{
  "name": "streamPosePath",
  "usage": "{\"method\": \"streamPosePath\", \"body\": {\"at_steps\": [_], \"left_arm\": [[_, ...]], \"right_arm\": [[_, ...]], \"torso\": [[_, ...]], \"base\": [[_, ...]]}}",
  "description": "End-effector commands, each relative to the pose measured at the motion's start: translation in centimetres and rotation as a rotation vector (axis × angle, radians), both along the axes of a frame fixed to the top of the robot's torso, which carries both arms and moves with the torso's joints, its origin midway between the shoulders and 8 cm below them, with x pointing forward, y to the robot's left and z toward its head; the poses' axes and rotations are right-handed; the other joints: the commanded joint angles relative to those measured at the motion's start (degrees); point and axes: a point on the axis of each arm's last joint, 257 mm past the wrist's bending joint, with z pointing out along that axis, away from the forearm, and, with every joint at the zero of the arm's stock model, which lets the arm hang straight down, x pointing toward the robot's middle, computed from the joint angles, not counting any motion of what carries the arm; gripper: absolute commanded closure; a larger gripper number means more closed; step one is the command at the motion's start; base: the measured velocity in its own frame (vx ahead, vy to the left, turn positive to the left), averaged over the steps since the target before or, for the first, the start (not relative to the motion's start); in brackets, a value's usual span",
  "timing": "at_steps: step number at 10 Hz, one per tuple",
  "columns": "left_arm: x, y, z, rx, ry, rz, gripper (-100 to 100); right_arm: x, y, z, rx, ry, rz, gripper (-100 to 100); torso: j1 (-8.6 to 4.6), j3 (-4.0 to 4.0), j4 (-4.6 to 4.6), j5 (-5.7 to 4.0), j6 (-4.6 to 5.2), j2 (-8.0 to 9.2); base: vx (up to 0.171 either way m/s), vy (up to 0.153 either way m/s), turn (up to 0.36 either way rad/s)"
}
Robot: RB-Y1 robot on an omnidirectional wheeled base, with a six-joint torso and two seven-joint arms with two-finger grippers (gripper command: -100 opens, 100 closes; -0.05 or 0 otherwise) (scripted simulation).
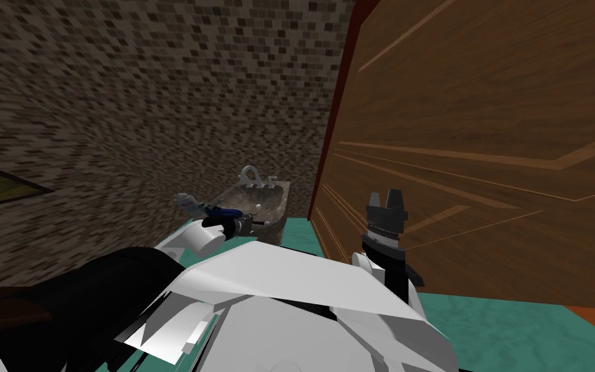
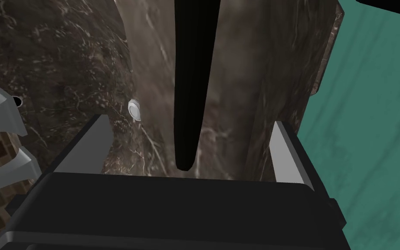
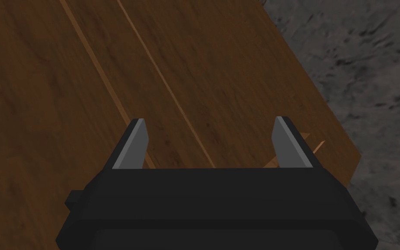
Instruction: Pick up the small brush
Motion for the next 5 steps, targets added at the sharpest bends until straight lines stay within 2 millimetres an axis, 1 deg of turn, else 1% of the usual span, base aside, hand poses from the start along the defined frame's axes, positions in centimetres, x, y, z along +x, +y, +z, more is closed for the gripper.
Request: {"method": "streamPosePath", "body": {"at_steps": [1, 5], "left_arm": [[-0.5, 0.4, -0.3, -0.01, 0.034, 0.014, -100], [-2.0, 0.9, -0.4, -0.032, 0.116, 0.032, -100]], "right_arm": [[0.0, 0.0, 0.0, 0.0, 0.0, 0.0, 0], [0.0, 0.0, 0.0, 0.0, 0.0, 0.0, 0]], "torso": [[0.0, 0.0, 0.0, 0.0, 0.0, 0.0], [0.0, -0.03, -0.01, 0.0, 0.0, -0.06]], "base": [[-0.005, 0.033, -0.023], [0.011, 0.038, -0.032]]}}
